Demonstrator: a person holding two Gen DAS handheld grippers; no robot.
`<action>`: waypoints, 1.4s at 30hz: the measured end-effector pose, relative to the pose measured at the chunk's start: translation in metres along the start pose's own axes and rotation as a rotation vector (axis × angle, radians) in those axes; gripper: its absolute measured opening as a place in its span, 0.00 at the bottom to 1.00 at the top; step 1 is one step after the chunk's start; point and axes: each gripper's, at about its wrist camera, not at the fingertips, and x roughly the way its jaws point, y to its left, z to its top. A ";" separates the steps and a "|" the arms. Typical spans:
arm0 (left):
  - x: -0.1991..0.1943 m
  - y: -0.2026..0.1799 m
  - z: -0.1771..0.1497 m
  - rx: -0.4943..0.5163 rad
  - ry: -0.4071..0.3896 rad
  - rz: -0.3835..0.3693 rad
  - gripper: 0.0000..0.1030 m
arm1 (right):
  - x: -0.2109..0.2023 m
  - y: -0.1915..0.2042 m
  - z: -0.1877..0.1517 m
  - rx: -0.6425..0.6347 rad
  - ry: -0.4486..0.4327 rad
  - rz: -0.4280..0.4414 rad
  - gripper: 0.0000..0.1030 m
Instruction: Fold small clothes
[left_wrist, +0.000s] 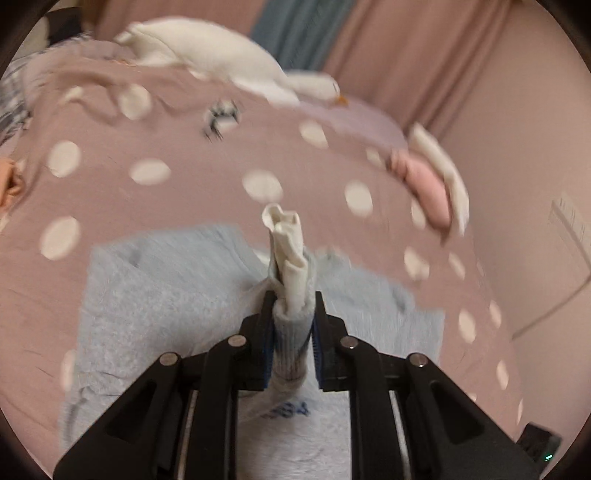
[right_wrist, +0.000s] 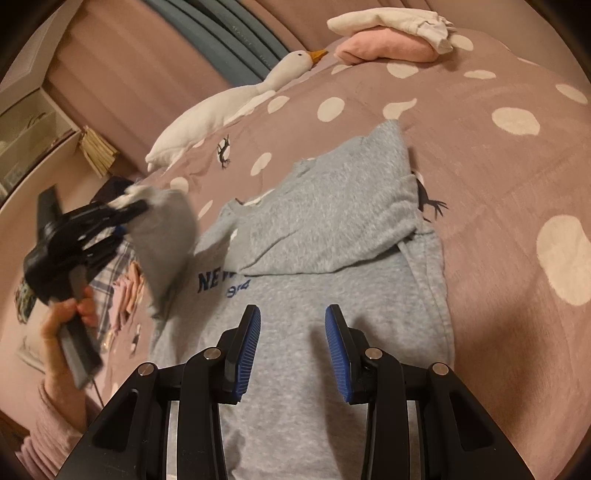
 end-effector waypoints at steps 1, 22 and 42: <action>0.012 -0.003 -0.006 0.008 0.042 -0.005 0.34 | -0.001 -0.002 0.000 0.005 -0.001 0.000 0.35; -0.064 0.127 -0.050 -0.219 0.106 -0.127 0.80 | 0.020 0.009 0.003 -0.023 0.078 0.016 0.35; -0.025 0.174 -0.064 -0.389 0.024 -0.094 0.80 | 0.084 0.045 0.046 -0.065 0.127 -0.010 0.39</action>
